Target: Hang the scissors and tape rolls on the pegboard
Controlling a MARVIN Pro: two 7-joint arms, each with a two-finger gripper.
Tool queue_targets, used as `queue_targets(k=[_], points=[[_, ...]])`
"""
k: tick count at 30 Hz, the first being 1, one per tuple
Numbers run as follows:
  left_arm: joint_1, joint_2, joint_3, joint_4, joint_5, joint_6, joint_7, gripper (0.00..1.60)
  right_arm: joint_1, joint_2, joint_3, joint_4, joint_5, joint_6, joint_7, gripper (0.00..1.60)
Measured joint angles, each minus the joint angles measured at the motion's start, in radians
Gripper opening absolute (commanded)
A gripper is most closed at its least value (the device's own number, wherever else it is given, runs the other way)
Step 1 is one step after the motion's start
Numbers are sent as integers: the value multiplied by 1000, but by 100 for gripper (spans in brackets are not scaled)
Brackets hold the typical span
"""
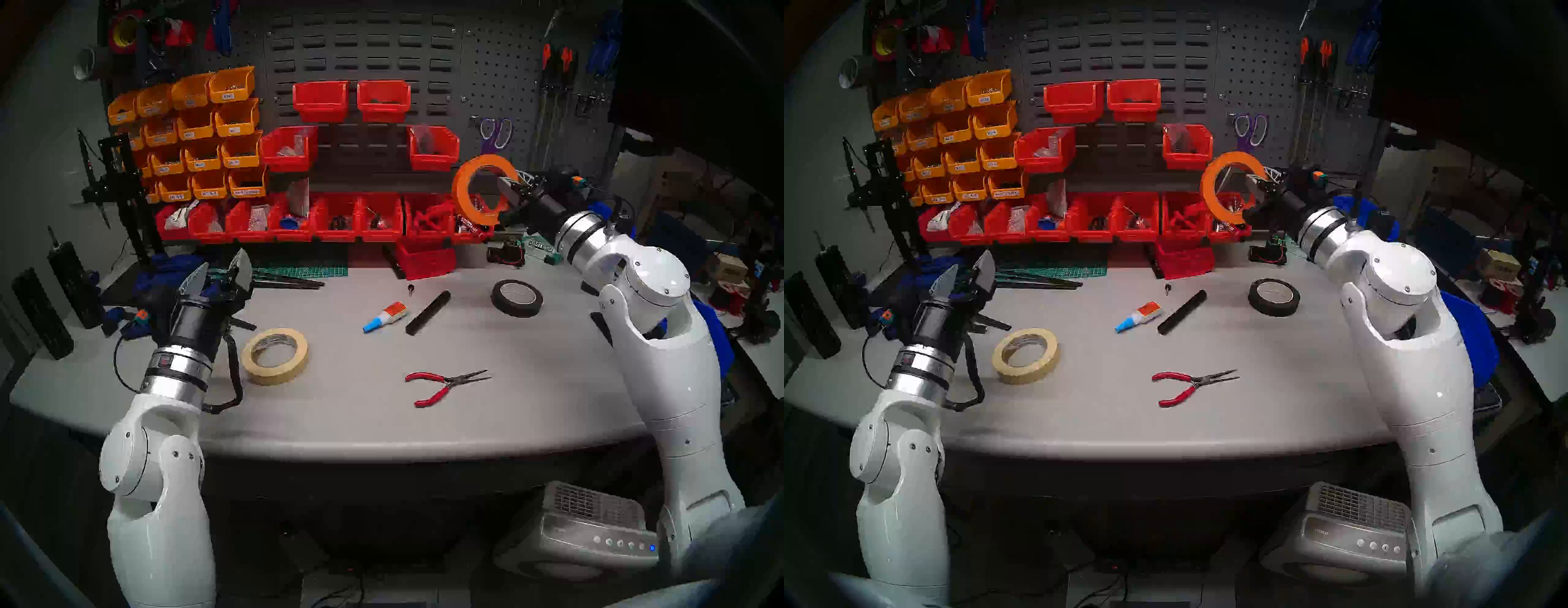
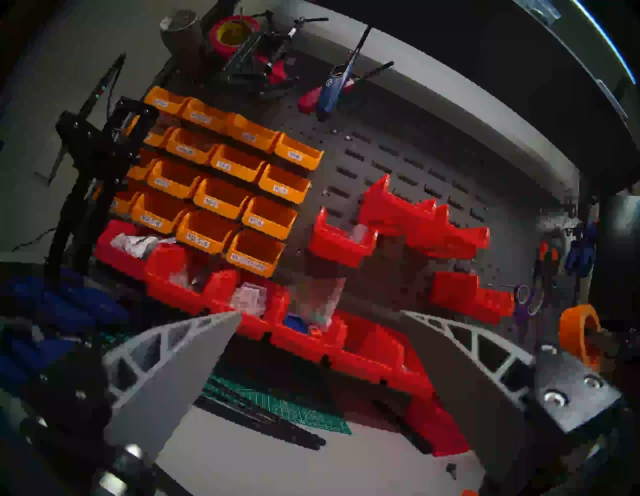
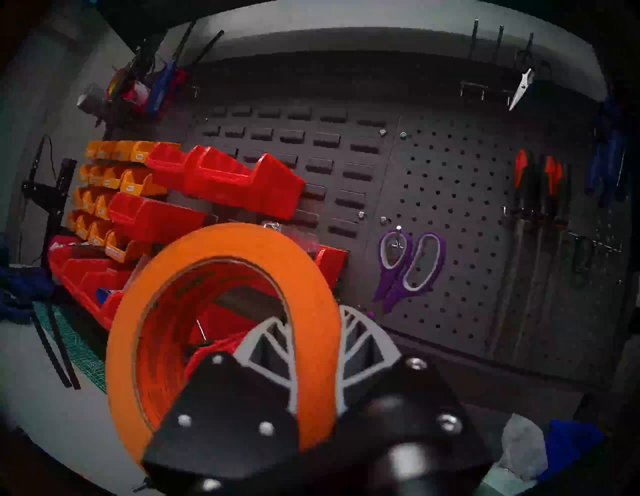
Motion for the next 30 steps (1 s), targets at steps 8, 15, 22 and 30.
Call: queue_targets(k=[8,15,22,30], points=[[2,0,-1,0,0,-1,0,160,-7,-30,19,29,-24,-65,-43,0],[3,0,-6,-1,-3,-2,0,160,6,-47,23,85,-53,-111,-67,0],[5,-1,-11,-3,-6,-2,0,160,45,-63,-1,149,-66,-143,-67,0],[10,-3,-17,-8,-9,-2,0,160,89,-92,-31,207,-74,-177,-66,0]])
